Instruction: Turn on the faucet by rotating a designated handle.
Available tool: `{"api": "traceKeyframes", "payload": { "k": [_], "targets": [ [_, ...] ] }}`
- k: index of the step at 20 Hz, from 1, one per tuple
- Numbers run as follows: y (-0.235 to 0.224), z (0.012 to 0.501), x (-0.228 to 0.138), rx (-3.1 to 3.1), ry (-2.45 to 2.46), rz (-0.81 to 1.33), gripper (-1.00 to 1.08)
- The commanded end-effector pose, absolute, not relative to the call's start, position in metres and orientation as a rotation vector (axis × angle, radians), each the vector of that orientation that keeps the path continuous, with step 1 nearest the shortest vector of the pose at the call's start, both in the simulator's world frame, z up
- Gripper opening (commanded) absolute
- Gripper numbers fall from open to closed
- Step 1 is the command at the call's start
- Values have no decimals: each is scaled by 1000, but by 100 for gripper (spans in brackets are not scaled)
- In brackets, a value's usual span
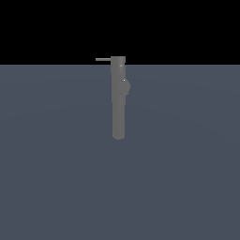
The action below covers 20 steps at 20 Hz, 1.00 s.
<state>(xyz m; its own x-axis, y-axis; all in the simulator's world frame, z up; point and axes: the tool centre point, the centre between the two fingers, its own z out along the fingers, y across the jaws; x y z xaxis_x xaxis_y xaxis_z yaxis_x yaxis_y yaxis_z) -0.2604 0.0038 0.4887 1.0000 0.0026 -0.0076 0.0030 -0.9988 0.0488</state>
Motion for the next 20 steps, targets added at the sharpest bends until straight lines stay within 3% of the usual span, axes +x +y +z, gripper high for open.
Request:
{"api": "traceKeyframes", "payload": {
  "k": [1,10,20],
  "targets": [
    [4,489,-260,3093,4,-12,-100],
    [6,477,-242,3096,9,-11,-100],
    [14,440,-182,3105,25,-9,-100]
  ]
}}
